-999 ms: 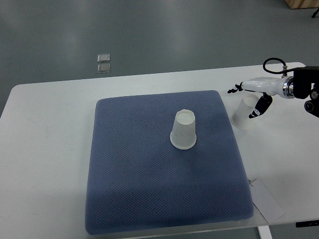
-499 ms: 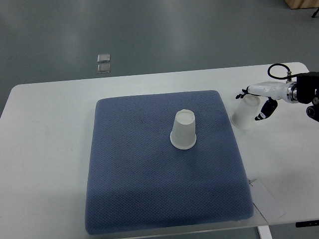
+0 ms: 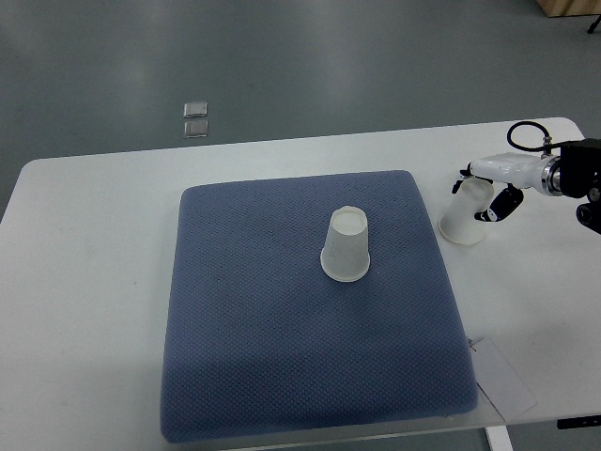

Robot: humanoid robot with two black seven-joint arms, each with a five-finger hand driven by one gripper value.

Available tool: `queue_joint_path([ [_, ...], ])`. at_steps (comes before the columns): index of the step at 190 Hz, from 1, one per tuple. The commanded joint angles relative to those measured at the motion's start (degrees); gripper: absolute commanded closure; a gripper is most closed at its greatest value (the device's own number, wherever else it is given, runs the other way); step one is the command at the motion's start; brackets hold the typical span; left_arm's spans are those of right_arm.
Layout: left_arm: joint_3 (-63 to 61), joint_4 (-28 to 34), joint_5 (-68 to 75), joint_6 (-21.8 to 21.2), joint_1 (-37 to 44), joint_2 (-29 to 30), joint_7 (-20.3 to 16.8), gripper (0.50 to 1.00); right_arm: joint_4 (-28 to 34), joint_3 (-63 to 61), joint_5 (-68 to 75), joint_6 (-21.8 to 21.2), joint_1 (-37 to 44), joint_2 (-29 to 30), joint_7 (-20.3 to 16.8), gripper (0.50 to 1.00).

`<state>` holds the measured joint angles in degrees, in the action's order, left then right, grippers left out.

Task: Stack paper cups

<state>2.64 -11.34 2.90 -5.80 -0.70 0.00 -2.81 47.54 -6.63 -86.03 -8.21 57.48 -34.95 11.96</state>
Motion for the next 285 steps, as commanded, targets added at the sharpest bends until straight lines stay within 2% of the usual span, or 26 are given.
queue_joint_path([
  [1, 0.00, 0.00, 0.00, 0.00, -0.01, 0.00, 0.00, 0.500, 0.00, -0.67, 0.07, 0.13, 0.96, -0.47, 0.87, 1.000],
  [42, 0.00, 0.00, 0.00, 0.00, -0.01, 0.00, 0.00, 0.500, 1.41, -1.02, 1.21, 0.22, 6.85, -3.37, 2.63, 1.000],
  [78, 0.00, 0.00, 0.00, 0.00, -0.01, 0.00, 0.00, 0.500, 12.92, -3.13, 3.32, -1.98, 16.69, -9.78, 3.33, 0.991],
  [108, 0.00, 0.00, 0.00, 0.00, -0.01, 0.00, 0.00, 0.500, 21.62, -3.21, 3.41, -4.09, 21.09, -10.67, 4.39, 0.987],
  [125, 0.00, 0.00, 0.00, 0.00, -0.01, 0.00, 0.00, 0.500, 24.17, -3.13, 3.41, -4.36, 21.18, -9.96, 4.30, 0.981],
  [163, 0.00, 0.00, 0.00, 0.00, -0.01, 0.00, 0.00, 0.500, 25.93, -3.13, 3.24, -8.75, 20.74, -8.03, 4.39, 0.971],
  [239, 0.00, 0.00, 0.00, 0.00, -0.01, 0.00, 0.00, 0.500, 27.69, -3.04, 3.15, -12.62, 20.13, -5.83, 4.48, 0.955],
  [285, 0.00, 0.00, 0.00, 0.00, -0.01, 0.00, 0.00, 0.500, 28.83, -3.04, 3.24, -13.23, 19.33, -4.60, 4.48, 0.948],
])
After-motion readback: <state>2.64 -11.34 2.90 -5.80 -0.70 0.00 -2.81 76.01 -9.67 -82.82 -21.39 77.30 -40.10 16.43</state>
